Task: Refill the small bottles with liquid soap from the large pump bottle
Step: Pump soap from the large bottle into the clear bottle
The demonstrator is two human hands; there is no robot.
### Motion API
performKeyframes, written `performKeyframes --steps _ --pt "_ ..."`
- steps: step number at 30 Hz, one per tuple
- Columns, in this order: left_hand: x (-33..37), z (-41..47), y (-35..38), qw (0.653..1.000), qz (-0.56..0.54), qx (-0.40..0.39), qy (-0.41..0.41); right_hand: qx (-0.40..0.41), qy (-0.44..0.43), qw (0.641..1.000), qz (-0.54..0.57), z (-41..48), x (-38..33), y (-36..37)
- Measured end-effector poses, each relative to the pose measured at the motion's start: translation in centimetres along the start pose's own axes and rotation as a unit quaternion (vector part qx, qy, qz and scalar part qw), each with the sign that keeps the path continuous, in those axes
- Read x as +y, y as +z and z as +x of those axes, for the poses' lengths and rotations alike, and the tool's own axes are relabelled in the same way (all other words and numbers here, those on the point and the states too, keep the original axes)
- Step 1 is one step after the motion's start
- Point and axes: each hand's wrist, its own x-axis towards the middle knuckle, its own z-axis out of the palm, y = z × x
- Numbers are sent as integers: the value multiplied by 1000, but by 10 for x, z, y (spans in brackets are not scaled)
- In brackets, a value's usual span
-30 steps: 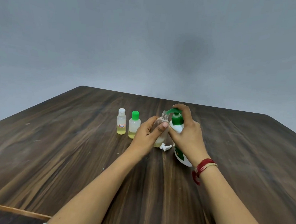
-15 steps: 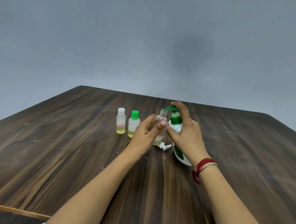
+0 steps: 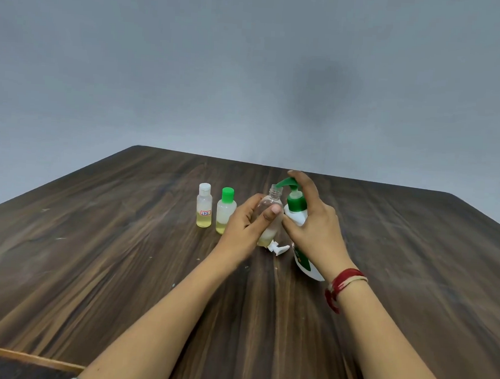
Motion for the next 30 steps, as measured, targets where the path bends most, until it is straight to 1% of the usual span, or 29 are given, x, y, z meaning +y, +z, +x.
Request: performKeyframes --steps 8,16,23,30 --pt "-1 -1 2 1000 0 -3 4 35 -5 999 29 0 4 3" --pt "-2 -1 -1 1000 -2 -1 1 0 -9 1000 2 0 -1 -1" --pt "-3 0 0 1000 0 0 -1 25 -10 1000 16 0 1 2" --pt "-2 -1 1 1000 -2 -1 -2 20 -11 1000 14 0 1 1"
